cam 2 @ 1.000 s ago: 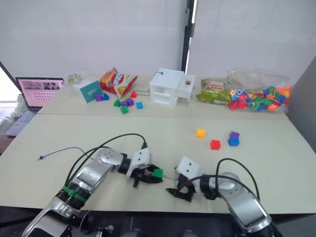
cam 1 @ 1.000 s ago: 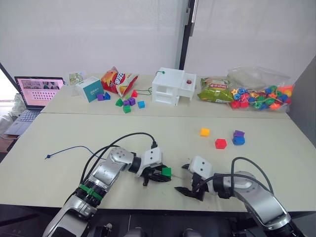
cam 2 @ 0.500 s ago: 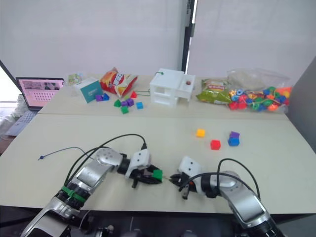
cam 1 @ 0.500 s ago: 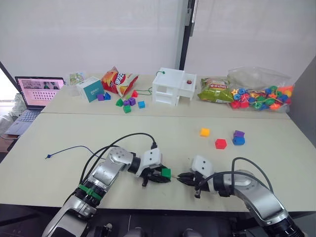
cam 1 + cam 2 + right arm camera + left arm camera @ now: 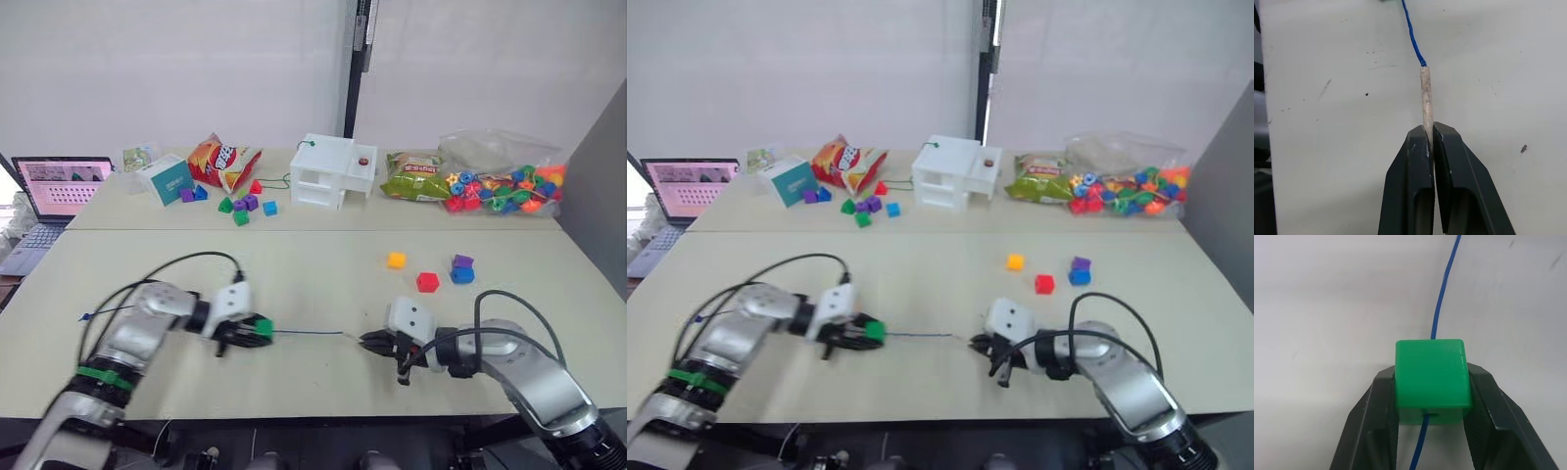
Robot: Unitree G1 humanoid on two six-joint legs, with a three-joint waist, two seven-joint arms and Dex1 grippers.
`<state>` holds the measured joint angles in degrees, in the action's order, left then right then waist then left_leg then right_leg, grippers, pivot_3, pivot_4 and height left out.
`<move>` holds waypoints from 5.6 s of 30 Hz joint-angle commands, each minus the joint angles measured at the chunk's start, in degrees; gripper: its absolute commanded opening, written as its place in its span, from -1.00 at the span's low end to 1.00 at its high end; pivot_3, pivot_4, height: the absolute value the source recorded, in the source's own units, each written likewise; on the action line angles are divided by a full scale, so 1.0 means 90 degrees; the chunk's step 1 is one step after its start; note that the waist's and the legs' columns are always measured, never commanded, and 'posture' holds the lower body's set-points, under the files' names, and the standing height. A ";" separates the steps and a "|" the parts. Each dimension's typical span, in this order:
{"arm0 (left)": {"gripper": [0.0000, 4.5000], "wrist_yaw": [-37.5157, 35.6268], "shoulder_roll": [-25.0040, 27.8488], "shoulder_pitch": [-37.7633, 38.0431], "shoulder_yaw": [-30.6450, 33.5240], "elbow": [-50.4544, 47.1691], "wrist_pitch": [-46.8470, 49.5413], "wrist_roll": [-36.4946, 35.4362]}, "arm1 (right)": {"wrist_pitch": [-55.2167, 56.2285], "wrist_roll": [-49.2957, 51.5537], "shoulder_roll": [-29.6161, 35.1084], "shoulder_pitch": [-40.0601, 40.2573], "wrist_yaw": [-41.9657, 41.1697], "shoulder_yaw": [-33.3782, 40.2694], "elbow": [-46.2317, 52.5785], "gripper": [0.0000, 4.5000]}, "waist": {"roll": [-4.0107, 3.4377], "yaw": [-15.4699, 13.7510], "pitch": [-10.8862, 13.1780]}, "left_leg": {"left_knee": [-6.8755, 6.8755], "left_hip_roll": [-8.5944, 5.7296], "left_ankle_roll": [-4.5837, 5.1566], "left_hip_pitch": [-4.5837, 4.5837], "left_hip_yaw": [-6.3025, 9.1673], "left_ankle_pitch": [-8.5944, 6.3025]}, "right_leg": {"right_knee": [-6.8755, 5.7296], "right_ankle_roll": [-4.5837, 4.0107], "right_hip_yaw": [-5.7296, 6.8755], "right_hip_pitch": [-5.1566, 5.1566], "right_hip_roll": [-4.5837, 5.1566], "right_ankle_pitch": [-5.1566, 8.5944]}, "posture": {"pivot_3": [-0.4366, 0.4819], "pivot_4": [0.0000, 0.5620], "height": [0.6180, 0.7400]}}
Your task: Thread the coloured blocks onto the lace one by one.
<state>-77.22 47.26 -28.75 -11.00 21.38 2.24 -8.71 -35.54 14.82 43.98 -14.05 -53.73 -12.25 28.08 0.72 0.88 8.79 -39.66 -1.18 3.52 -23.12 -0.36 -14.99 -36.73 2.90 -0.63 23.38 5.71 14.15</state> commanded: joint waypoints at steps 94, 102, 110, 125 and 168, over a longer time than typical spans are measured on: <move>-1.00 0.0341 -0.2401 -0.0598 -0.1221 -0.1823 0.1383 -0.0010 | -0.1608 -0.0458 -0.2559 0.1653 0.4520 0.3470 0.0956 0.98 | 0.0034 -0.0155 0.0014 | -0.0025 -0.0030 -0.0010 -0.0070 -0.0027 0.0009 | -0.0047 0.0009 -0.0014 0.0078 0.0027 -0.0008 | -0.05 -0.47 1.00; -1.00 0.0525 -0.2361 -0.0489 -0.1222 -0.1940 0.1365 0.0036 | -0.0740 -0.1043 -0.2546 0.0300 0.5353 0.3421 -0.1089 0.98 | 0.0029 -0.0112 0.0013 | -0.0023 -0.0031 -0.0012 -0.0066 -0.0038 0.0011 | -0.0047 0.0009 -0.0021 0.0078 0.0024 -0.0008 | -0.05 -0.47 1.00; -1.00 0.0709 -0.2316 -0.0350 -0.1174 -0.2181 0.1475 0.0002 | -0.0099 -0.0987 -0.2349 -0.0567 0.5177 0.3347 -0.2747 0.98 | 0.0026 -0.0106 0.0012 | -0.0015 -0.0028 -0.0012 -0.0069 -0.0038 0.0011 | -0.0042 0.0009 -0.0020 0.0081 0.0020 -0.0008 | -0.05 -0.47 1.00; -1.00 0.0799 -0.2221 -0.0274 -0.1162 -0.2331 0.1574 0.0009 | 0.0699 -0.0921 -0.2224 -0.1474 0.5030 0.3235 -0.4633 0.48 | 0.0023 -0.0031 0.0012 | -0.0014 -0.0025 -0.0012 -0.0068 -0.0040 0.0010 | -0.0044 0.0009 -0.0022 0.0081 0.0021 -0.0008 | -0.05 -0.47 1.00; -1.00 0.0688 -0.2010 -0.0414 -0.0957 -0.2052 0.1517 -0.0067 | -0.2706 0.0232 -0.3337 0.1602 0.5488 0.0419 0.1865 0.45 | 0.0011 -0.0029 0.0006 | -0.0019 -0.0026 -0.0009 -0.0059 -0.0027 0.0009 | -0.0043 0.0011 -0.0017 0.0074 0.0015 -0.0009 | -0.05 -0.47 1.00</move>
<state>-70.98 28.85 -31.99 -21.12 4.72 16.31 -8.39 -60.26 16.06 12.99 0.61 -2.73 -9.68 41.84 0.82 0.62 8.84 -39.84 -1.43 3.44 -23.66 -0.60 -14.90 -37.12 3.00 -0.77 24.05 5.86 14.08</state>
